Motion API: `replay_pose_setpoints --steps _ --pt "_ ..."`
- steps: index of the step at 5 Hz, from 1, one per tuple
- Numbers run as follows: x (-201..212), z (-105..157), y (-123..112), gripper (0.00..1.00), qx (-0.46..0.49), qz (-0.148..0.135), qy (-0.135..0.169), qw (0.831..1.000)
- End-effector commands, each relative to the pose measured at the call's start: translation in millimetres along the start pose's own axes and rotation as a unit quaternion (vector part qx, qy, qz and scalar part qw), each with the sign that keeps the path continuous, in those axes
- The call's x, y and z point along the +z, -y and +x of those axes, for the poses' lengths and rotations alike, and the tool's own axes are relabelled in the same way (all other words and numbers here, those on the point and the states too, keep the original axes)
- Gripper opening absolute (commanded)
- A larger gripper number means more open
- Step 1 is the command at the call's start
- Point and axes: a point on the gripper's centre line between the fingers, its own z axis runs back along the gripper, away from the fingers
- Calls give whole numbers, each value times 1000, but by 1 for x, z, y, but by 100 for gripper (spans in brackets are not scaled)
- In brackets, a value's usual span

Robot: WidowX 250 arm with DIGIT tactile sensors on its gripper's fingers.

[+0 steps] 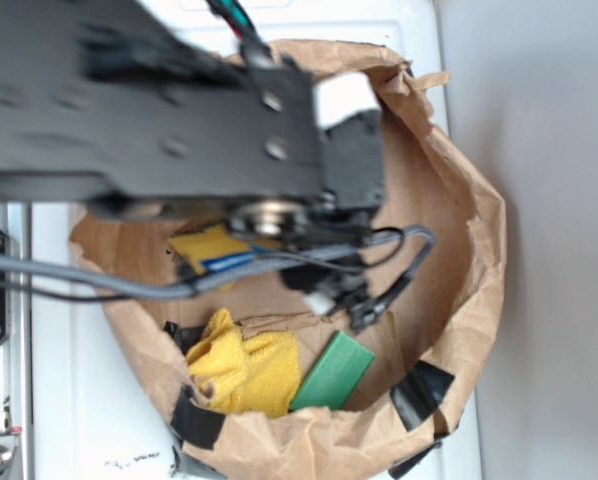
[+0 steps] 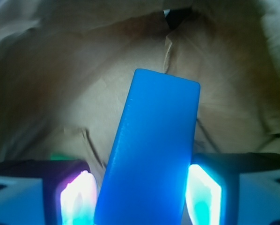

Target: Grab the blue block.

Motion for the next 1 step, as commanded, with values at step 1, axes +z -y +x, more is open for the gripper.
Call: replay_pose_setpoints --steps 1 --pt "38 -13 3 0 -102 11 29 994"
